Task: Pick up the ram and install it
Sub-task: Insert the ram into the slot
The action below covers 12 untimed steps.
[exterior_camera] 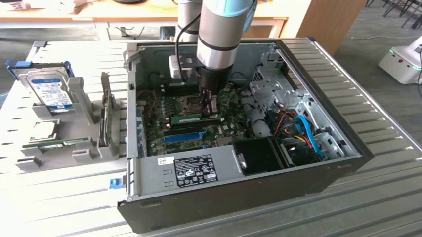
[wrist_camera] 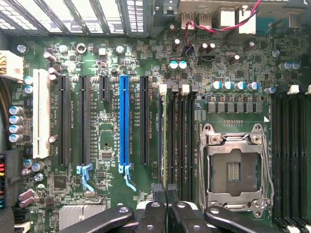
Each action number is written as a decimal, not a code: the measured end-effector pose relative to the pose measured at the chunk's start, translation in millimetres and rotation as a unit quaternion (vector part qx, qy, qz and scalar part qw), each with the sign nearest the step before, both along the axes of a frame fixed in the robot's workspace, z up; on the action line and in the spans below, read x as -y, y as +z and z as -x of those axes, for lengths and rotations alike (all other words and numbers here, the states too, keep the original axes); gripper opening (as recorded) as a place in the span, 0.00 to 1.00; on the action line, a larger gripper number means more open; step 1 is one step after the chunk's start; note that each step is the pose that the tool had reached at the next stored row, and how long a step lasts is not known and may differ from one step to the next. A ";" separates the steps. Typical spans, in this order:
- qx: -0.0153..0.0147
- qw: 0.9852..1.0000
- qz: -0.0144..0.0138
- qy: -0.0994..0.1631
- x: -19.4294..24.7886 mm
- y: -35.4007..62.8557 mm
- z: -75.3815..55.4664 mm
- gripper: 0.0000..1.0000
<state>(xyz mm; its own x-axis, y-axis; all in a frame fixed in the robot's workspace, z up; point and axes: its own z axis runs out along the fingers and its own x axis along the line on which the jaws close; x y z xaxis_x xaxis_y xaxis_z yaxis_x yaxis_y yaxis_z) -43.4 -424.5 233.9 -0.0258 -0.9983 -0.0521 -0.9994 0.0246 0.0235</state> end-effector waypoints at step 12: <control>0.000 1.000 0.000 0.000 0.0 -0.3 0.7 0.12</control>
